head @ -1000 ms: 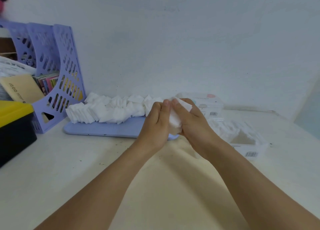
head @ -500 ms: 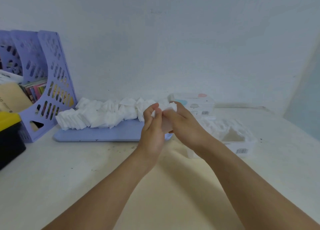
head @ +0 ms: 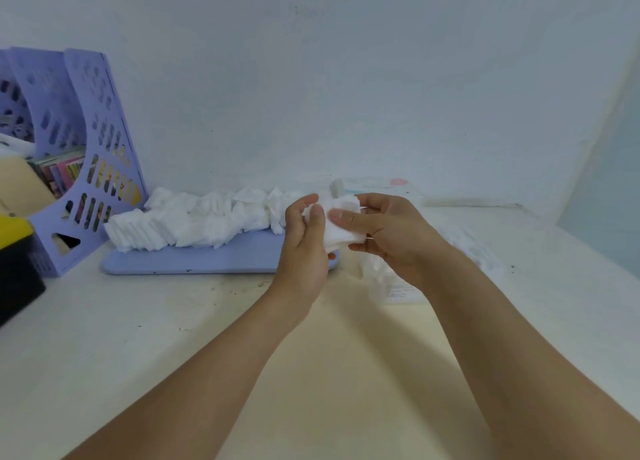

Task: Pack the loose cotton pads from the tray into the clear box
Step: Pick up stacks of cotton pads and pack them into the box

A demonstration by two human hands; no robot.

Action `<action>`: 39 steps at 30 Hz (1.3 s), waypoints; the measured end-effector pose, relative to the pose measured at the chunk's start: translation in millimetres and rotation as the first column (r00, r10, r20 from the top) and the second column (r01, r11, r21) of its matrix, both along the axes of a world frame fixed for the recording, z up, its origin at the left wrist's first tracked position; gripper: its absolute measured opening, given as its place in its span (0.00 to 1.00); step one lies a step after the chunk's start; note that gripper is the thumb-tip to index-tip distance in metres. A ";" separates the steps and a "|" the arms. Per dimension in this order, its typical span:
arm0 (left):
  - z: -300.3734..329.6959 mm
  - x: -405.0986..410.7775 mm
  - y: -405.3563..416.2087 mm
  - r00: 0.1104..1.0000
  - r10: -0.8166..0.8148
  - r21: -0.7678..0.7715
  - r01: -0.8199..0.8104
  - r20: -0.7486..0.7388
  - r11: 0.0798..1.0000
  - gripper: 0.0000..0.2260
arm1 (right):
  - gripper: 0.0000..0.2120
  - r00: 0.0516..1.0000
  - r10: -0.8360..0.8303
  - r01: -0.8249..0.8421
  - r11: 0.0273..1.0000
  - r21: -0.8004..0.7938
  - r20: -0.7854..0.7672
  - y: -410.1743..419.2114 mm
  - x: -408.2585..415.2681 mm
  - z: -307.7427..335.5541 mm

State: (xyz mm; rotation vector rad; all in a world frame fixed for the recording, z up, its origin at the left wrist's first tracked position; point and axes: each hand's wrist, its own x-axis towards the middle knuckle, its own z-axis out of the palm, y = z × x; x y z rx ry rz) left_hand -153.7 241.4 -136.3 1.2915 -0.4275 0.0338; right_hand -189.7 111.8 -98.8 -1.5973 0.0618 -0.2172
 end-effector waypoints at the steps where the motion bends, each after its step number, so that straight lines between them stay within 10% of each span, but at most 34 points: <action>1: -0.3 -1.3 -0.1 1.000 -0.010 0.034 0.009 0.028 0.999 0.08 | 0.16 0.999 0.053 -0.053 0.998 -0.025 -0.008 -0.4 0.1 -1.0; 5: 0.2 -2.9 1.8 0.989 -0.048 0.104 0.033 0.142 0.994 0.14 | 0.17 0.984 0.178 -0.180 0.979 -0.101 -0.021 -2.1 -4.5 3.7; 10: -10.1 -8.8 -4.6 0.947 -0.079 0.231 0.005 0.311 0.973 0.17 | 0.14 0.996 -0.067 0.053 0.978 -0.200 -0.062 -31.5 -12.7 16.4; 16: -30.9 -5.5 -7.8 0.842 -0.405 0.713 0.035 0.356 0.700 0.34 | 0.23 0.939 -0.261 0.156 0.903 -0.400 -0.222 -54.5 -25.0 21.5; 27: -31.8 8.0 -3.9 0.815 -0.339 0.695 -0.105 0.470 0.711 0.07 | 0.16 0.902 -0.418 0.366 0.872 -0.324 -0.106 -92.7 -34.2 24.2; 39: -30.8 6.4 -4.8 0.785 -0.344 0.708 -0.164 0.515 0.687 0.08 | 0.17 0.883 -0.374 0.079 0.715 -0.695 -0.284 -77.4 -23.4 17.2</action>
